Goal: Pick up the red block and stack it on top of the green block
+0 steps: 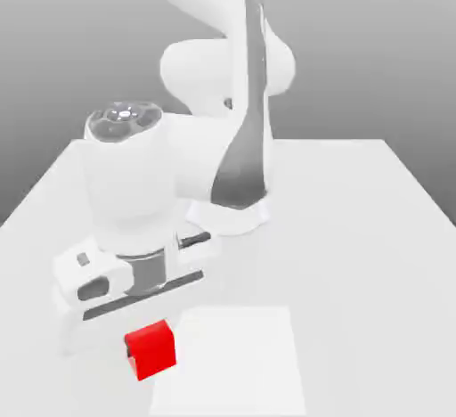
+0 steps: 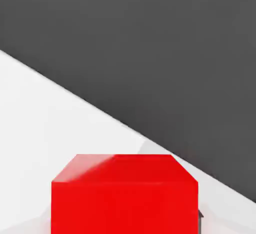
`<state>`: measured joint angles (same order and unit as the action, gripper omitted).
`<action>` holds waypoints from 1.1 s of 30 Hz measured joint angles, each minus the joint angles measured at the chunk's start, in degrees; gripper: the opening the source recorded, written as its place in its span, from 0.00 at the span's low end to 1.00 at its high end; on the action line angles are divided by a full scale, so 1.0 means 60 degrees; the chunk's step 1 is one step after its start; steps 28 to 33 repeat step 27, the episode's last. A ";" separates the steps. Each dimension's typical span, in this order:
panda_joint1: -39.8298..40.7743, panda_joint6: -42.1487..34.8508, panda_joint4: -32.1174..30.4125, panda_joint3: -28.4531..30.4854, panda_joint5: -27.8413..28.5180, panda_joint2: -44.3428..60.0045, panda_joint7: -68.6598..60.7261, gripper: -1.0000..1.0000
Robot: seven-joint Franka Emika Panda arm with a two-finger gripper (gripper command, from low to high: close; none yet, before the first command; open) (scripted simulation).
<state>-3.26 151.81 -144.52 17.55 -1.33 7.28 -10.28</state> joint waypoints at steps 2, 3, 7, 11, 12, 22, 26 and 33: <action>0.0307 -0.0056 -0.0438 0.0177 0.0447 -0.0538 -0.1073 0.00; 0.0454 -0.0072 -0.0662 0.0238 0.0637 -0.0794 -0.1639 0.00; 0.0905 -0.0060 -0.1588 0.0475 0.1150 -0.1728 -0.4085 0.00; 0.0894 0.0103 -0.2447 0.0856 0.1289 -0.2407 -0.6495 0.00; 0.0873 0.0192 -0.2501 0.0878 0.1196 -0.2371 -0.6758 0.00; 0.0502 0.1628 -0.2467 0.0832 -0.0563 -0.0822 -0.8217 0.00; 0.0671 0.2246 -0.2481 0.0523 -0.1380 -0.0118 -0.8795 1.00; 0.0671 0.2246 -0.2481 0.0524 -0.1380 -0.0118 -0.8796 1.00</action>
